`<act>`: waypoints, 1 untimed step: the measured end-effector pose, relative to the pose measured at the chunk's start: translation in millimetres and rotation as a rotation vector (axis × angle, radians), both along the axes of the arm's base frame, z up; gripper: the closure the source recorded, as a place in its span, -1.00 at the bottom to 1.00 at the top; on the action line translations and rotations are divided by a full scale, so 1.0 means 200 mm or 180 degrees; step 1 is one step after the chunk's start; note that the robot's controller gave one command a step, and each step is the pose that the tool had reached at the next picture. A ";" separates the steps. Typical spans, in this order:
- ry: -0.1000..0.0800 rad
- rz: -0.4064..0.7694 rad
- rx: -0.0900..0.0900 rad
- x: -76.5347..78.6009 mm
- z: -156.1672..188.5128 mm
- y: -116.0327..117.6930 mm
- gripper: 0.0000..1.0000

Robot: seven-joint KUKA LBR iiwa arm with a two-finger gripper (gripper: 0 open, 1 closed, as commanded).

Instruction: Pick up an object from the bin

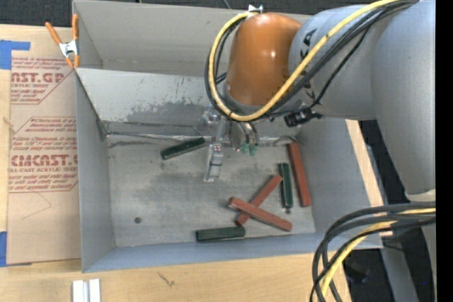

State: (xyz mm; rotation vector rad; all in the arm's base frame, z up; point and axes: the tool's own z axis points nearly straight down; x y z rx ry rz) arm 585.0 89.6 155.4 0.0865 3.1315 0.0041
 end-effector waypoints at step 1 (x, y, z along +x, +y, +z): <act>0.0044 0.0132 -0.0010 0.03 -0.15 -0.03 -1.00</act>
Offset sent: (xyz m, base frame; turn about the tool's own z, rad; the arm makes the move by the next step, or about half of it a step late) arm 0.0049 0.0037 -0.0846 0.0653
